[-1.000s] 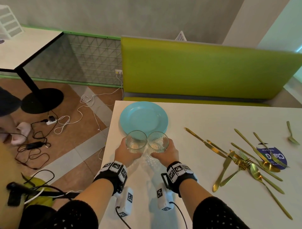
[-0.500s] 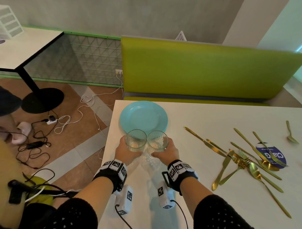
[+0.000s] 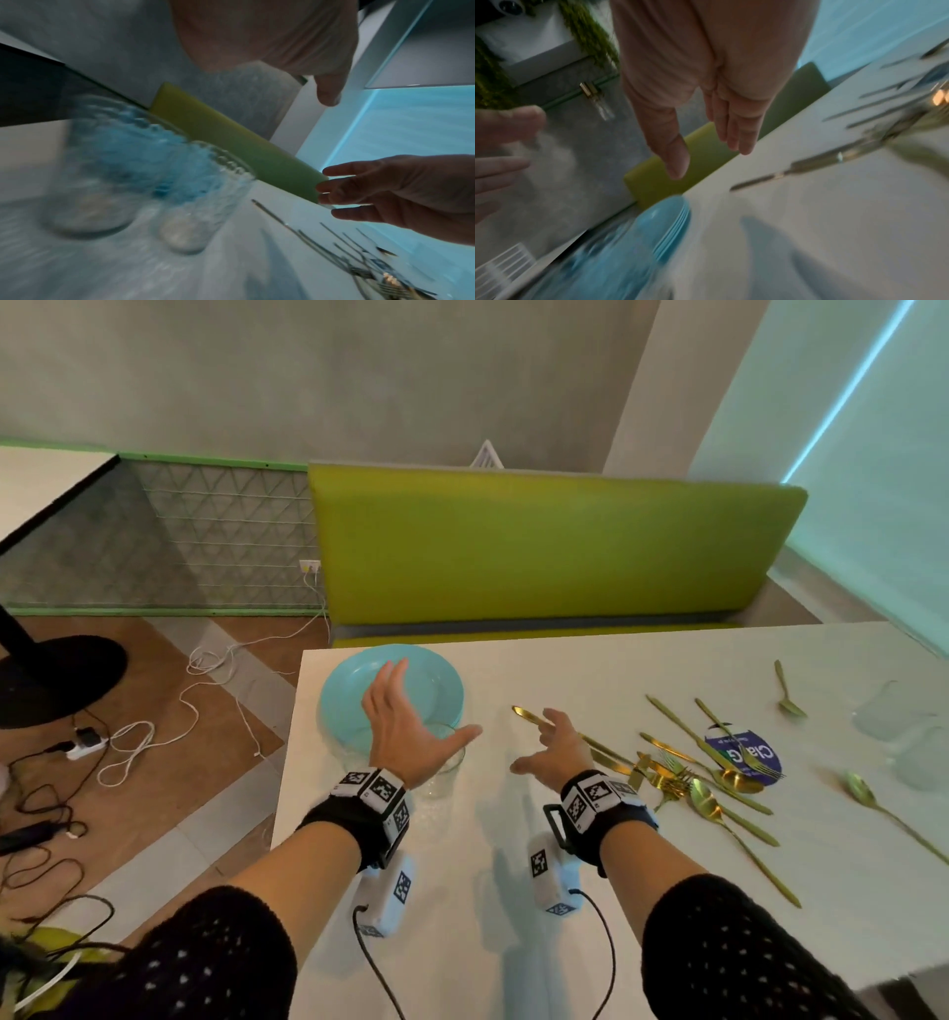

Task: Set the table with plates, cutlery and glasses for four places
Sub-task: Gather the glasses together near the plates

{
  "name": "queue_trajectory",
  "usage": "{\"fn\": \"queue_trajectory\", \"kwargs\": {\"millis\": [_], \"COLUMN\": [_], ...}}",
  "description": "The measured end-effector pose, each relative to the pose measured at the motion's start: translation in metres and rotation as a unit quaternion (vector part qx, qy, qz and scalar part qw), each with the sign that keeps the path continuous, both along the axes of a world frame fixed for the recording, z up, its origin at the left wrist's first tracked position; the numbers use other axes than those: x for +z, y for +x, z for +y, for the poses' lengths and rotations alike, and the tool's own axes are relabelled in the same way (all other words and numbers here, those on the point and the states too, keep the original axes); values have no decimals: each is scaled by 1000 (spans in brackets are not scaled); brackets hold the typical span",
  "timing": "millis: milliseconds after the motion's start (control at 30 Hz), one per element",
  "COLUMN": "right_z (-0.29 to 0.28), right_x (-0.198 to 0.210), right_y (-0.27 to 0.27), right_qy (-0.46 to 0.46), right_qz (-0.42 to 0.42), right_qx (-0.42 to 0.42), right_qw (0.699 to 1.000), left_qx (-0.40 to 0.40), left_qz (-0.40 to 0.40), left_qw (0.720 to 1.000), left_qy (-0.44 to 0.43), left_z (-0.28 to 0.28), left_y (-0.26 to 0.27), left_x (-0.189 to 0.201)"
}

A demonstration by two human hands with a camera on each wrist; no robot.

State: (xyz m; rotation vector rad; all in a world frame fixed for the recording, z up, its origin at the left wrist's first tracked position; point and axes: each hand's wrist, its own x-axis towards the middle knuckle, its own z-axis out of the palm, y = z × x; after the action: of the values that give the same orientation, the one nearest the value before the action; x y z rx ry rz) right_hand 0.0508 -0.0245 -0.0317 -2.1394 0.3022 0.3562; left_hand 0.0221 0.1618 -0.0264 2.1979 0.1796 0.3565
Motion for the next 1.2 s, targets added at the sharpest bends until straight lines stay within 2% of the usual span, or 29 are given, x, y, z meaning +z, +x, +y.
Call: {"fn": "queue_trajectory", "kwargs": {"millis": [167, 367, 500, 600, 800, 967, 1200], "right_z": [-78, -205, -307, -364, -488, -552, -579], "right_x": [34, 46, 34, 22, 0, -23, -60], "right_y": [4, 3, 11, 16, 33, 51, 72], "right_qy": [-9, -38, -48, -49, -73, -49, -25], "right_qz": [-29, -41, -24, -3, 21, 31, -1], "right_qx": [-84, -220, -326, -380, -450, -484, -471], "right_qw": [996, 974, 944, 923, 890, 873, 882], "left_qx": [-98, -216, -267, -284, -315, -323, -326], "left_qz": [11, 43, 80, 102, 141, 176, 222], "left_qw": [995, 975, 960, 954, 938, 930, 919], "left_qy": [12, -8, -12, -2, 16, 16, 10], "left_z": [-73, -191, -284, -332, -448, -523, -585], "left_y": [38, 77, 105, 122, 174, 207, 234], "left_x": [36, 50, 48, 42, 27, 7, -14]}}
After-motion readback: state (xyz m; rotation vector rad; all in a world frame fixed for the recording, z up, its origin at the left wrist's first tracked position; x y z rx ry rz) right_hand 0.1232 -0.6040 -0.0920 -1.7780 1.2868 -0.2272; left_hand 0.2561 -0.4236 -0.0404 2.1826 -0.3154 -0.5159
